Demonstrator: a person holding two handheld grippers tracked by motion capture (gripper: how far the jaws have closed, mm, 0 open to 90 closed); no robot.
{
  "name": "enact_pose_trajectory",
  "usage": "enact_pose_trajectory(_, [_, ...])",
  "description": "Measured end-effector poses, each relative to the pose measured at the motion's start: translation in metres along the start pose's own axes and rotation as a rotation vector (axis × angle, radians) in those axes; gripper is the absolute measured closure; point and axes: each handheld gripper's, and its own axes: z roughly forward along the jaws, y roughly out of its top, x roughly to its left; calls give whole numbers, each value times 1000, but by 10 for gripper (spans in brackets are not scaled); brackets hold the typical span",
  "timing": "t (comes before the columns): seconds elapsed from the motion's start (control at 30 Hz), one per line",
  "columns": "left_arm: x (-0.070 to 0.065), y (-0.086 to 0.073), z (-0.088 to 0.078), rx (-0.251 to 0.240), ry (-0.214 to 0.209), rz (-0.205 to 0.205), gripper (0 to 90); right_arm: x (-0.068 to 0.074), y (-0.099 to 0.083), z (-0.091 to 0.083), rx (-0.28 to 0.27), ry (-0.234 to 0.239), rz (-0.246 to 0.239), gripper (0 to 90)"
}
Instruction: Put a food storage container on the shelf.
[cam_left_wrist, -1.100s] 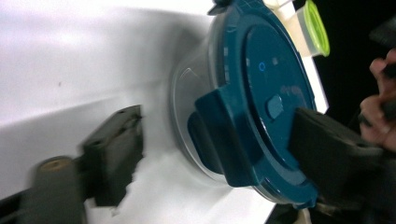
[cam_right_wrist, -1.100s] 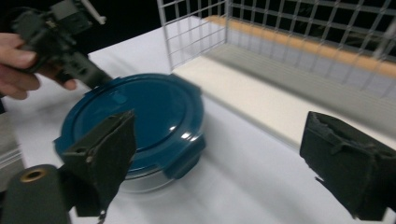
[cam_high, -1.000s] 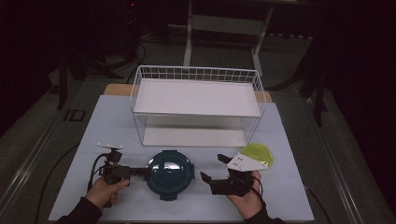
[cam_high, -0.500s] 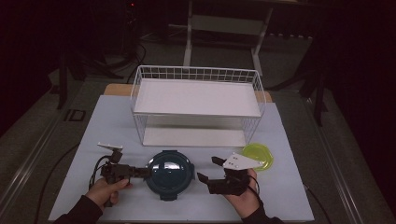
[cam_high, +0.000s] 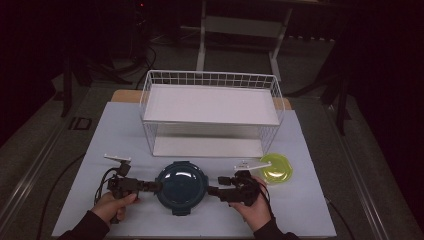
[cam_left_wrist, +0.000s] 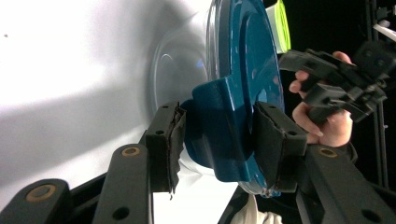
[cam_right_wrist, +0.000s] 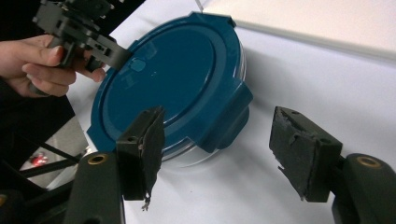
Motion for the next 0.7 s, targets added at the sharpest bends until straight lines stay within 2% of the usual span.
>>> enact_pose_trajectory(0.03, [0, 0, 0, 0, 0, 0, 531, 0, 0, 0, 0, 0, 0, 352])
enact_pose_trajectory(0.07, [-2, 0, 1, -2, 3, 14, 531, -2, 0, 3, 12, 0, 15, 352])
enact_pose_trajectory(0.1, [-3, 0, 1, 0, 6, 28, 531, -6, 0, 7, 22, 16, 51, 355])
enact_pose_trajectory(0.2, [-7, -1, 1, 4, 16, 66, 532, -8, -1, 9, 37, 32, 85, 369])
enact_pose_trajectory(0.33, [-11, -4, 1, 8, 22, 96, 535, -9, -2, 10, 51, 32, 98, 385])
enact_pose_trajectory(0.57, [-19, -7, 1, 8, 31, 167, 542, -12, -2, 13, 76, 79, 123, 376])
enact_pose_trajectory(0.7, [-22, -8, 1, 8, 35, 182, 548, -11, -4, 16, 104, 96, 131, 378])
